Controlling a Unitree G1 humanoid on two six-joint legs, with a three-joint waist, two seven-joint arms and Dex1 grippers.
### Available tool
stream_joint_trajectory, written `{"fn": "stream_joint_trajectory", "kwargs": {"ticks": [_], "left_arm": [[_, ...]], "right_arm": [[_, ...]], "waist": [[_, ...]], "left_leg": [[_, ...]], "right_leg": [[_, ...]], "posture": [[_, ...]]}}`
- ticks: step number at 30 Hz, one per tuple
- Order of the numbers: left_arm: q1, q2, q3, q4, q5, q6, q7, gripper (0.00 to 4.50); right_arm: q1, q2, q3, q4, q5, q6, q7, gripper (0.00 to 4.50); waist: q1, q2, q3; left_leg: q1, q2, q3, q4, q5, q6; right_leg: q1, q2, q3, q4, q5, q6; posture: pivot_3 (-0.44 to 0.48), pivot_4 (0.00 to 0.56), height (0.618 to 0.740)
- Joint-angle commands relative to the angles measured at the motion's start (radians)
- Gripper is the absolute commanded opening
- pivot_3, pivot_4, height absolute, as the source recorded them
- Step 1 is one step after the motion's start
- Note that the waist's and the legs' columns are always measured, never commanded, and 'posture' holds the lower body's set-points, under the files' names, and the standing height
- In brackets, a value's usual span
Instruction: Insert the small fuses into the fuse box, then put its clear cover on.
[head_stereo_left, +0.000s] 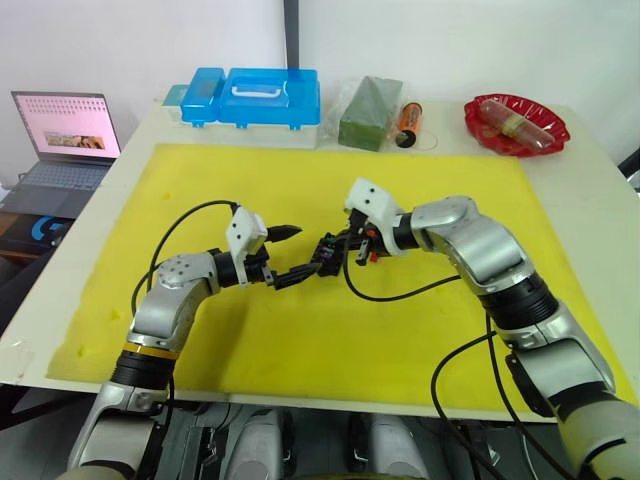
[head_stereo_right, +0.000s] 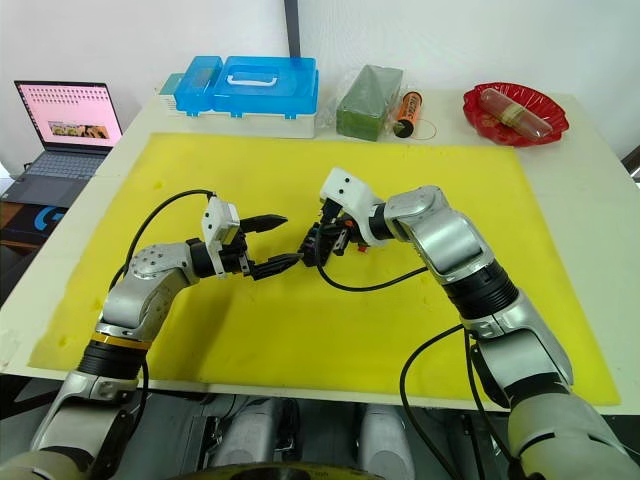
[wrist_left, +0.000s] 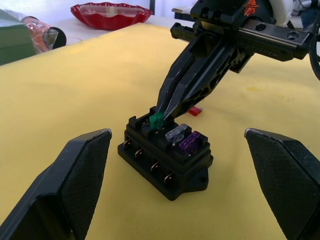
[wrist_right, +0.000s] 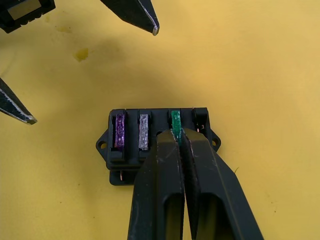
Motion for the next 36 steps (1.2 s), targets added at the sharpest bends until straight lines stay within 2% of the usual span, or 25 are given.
{"fn": "stream_joint_trajectory", "kwargs": {"ticks": [1,3,23,24,25,28,29,36], "left_arm": [[-0.023,0.002,0.017,-0.023,-0.004,-0.005,0.003,4.50],[-0.025,0.002,0.017,-0.023,-0.005,-0.003,0.003,4.50],[-0.023,0.002,0.016,-0.030,-0.008,-0.002,-0.006,4.50],[-0.024,0.001,0.015,-0.032,-0.010,-0.001,-0.006,4.50],[-0.023,-0.001,0.014,-0.036,-0.011,0.001,-0.006,4.50],[-0.021,-0.004,0.013,-0.041,-0.013,0.003,-0.006,4.50],[-0.022,-0.004,0.012,-0.040,-0.012,0.003,-0.007,4.50],[-0.021,-0.001,0.013,-0.036,-0.010,0.000,-0.014,4.50]], "right_arm": [[-0.003,0.003,-0.014,-0.008,-0.004,-0.014,-0.001,1.09],[-0.002,0.005,-0.015,-0.010,-0.003,-0.012,-0.001,1.81],[-0.032,0.006,-0.080,-0.023,0.049,-0.018,0.024,1.81],[-0.030,0.006,-0.080,-0.024,0.049,-0.019,0.024,1.41],[-0.027,0.006,-0.081,-0.026,0.049,-0.020,0.024,1.28],[-0.020,0.006,-0.078,-0.027,0.045,-0.028,0.022,0.25],[-0.019,0.006,-0.076,-0.026,0.044,-0.030,0.022,0.04],[-0.003,0.006,-0.060,-0.024,0.036,-0.041,0.023,0.04]], "waist": [[0.000,0.000,0.000],[0.000,0.000,0.000],[0.000,0.000,0.000],[0.000,0.000,0.000],[0.000,0.000,0.000],[0.000,0.000,0.000],[0.000,0.000,0.000],[0.000,0.000,0.000]], "left_leg": [[0.000,0.000,0.000,0.000,0.000,0.000],[0.000,0.000,0.000,0.000,0.000,0.000],[0.000,0.000,0.000,0.000,0.000,0.000],[0.000,0.000,0.000,0.000,0.000,0.000],[0.000,0.000,0.000,0.000,0.000,0.000],[0.000,0.000,0.000,0.000,0.000,0.000],[0.000,0.000,0.000,0.000,0.000,0.000],[0.000,0.000,0.000,0.000,0.000,0.000]], "right_leg": [[0.000,0.000,0.000,0.000,0.000,0.000],[0.000,0.000,0.000,0.000,0.000,0.000],[0.000,0.000,0.000,0.000,0.000,0.000],[0.000,0.000,0.000,0.000,0.000,0.000],[0.000,0.000,0.000,0.000,0.000,0.000],[0.000,0.000,0.000,0.000,0.000,0.000],[0.000,0.000,0.000,0.000,0.000,0.000],[0.000,0.000,0.000,0.000,0.000,0.000]], "posture": [[0.000,0.150,0.740],[0.000,0.150,0.740],[0.000,0.150,0.740],[0.000,0.150,0.740],[0.000,0.150,0.740],[0.000,0.150,0.740],[0.000,0.150,0.740],[0.000,0.150,0.740]]}}
